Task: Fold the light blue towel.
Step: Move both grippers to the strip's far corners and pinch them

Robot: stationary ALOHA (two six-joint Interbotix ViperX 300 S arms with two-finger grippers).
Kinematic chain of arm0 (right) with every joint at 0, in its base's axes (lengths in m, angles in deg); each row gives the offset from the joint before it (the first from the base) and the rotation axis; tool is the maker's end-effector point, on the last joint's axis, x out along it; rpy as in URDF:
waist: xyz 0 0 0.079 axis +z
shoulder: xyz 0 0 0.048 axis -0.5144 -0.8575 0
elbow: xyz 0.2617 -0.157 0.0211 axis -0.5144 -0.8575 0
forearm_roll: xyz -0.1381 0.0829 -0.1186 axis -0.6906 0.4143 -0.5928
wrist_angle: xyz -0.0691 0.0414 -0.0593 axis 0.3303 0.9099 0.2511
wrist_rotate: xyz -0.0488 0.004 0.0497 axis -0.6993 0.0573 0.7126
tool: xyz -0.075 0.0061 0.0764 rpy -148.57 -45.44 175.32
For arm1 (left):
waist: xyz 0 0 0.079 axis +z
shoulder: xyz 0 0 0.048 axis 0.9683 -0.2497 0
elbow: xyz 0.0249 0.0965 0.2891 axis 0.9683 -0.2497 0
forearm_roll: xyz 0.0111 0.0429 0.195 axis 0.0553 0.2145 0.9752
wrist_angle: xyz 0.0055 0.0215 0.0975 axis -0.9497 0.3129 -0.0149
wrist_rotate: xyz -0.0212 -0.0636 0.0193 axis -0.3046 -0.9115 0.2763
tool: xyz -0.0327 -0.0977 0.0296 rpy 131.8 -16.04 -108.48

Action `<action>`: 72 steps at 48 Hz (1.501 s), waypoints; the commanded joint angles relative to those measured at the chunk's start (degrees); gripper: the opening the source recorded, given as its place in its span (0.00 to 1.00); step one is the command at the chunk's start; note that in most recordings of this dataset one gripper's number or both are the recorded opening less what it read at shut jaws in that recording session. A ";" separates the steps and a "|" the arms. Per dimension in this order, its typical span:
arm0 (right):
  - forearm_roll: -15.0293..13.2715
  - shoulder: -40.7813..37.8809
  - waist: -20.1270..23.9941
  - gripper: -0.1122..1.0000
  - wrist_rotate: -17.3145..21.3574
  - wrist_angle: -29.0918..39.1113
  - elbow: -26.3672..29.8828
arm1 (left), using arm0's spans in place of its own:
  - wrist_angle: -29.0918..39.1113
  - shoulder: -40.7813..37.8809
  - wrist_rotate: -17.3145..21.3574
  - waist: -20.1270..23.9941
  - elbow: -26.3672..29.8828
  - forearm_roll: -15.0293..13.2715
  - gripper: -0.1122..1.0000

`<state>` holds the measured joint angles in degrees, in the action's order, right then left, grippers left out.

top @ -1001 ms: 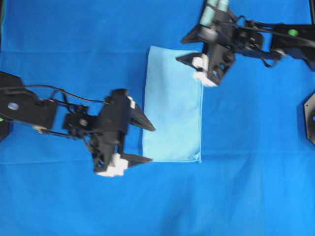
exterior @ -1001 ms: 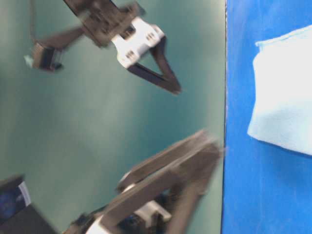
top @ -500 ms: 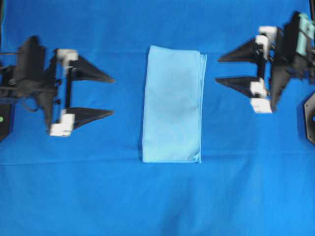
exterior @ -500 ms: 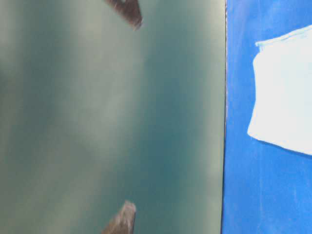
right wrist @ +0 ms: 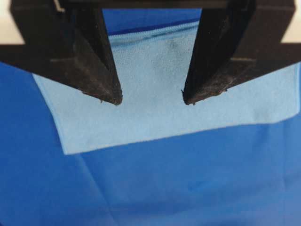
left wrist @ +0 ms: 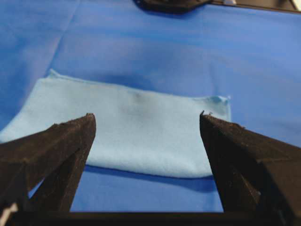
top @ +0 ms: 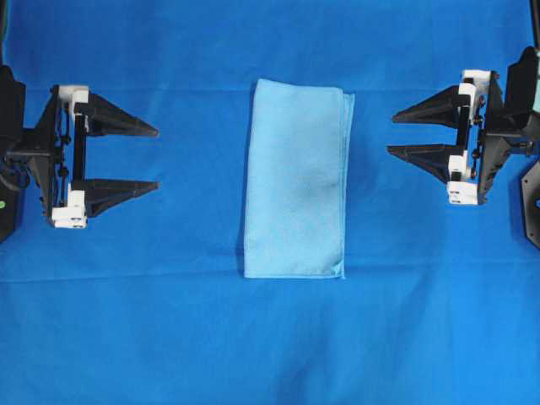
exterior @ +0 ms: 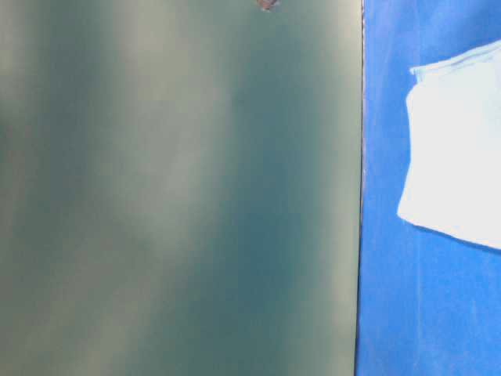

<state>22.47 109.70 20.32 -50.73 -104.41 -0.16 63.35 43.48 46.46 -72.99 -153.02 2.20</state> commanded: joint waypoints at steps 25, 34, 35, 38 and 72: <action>0.79 -13.36 -8.26 0.64 -0.97 5.54 10.28 | -3.69 -16.00 0.44 8.26 9.93 -0.09 0.87; -0.53 -21.80 -12.39 0.64 -1.14 11.60 15.73 | -3.60 -29.00 0.44 12.92 18.11 0.00 0.87; -0.70 -22.59 -12.74 0.64 -1.14 11.78 16.08 | -3.60 -30.32 0.44 13.36 18.81 -0.09 0.87; -0.88 -25.14 -13.54 0.64 -1.14 11.87 17.05 | -3.52 -35.16 0.44 14.77 21.09 0.00 0.87; -0.97 -41.48 -16.44 0.58 -1.23 10.81 21.80 | -3.60 -55.99 0.09 19.25 30.85 -0.09 0.84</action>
<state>21.59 68.31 3.89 -51.70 -93.25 20.58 60.19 -13.03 46.72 -53.65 -122.88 2.20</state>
